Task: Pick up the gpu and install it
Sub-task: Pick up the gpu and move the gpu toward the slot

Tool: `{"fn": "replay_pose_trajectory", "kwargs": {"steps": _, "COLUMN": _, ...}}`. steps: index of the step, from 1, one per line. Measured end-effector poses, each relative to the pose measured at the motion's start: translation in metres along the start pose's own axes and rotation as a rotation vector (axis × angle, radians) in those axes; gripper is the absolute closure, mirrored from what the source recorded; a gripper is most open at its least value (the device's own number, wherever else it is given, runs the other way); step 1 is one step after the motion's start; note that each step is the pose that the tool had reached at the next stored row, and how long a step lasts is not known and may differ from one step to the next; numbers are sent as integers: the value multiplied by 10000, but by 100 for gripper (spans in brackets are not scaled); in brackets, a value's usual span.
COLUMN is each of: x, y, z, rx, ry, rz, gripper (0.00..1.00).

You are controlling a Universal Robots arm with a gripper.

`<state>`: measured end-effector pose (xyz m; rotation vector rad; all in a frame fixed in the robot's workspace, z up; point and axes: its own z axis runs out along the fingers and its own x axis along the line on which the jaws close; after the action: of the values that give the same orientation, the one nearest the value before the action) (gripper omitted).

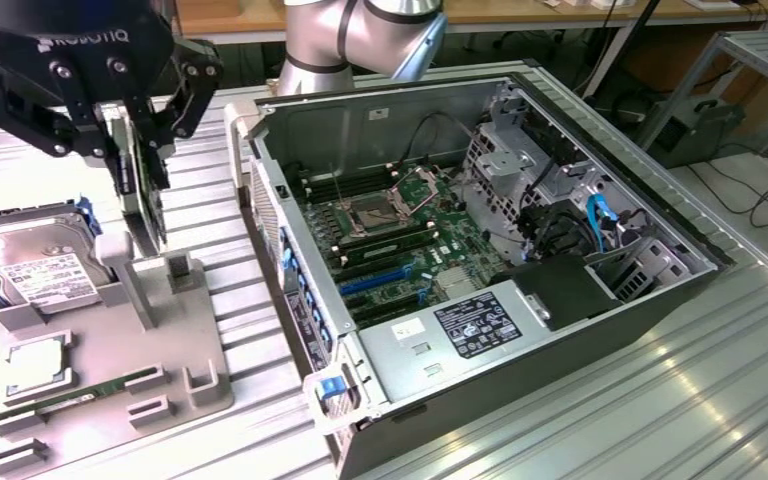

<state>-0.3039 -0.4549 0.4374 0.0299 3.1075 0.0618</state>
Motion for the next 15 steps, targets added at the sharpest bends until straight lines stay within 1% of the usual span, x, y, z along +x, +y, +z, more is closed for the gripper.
{"fn": "replay_pose_trajectory", "kwargs": {"steps": 1, "x": -2, "y": 2, "z": -64, "rx": 0, "ry": -1, "rz": 0, "gripper": 72}}
{"fn": "replay_pose_trajectory", "kwargs": {"steps": 2, "x": -2, "y": 3, "z": -81, "rx": -1, "ry": -1, "rz": 0, "gripper": 72}}
{"fn": "replay_pose_trajectory", "kwargs": {"steps": 10, "x": -4, "y": 3, "z": -82, "rx": 0, "ry": 0, "rz": 0, "gripper": 72}}
{"fn": "replay_pose_trajectory", "kwargs": {"steps": 15, "x": -54, "y": 4, "z": -81, "rx": 0, "ry": 0, "rz": 0, "gripper": 72}}
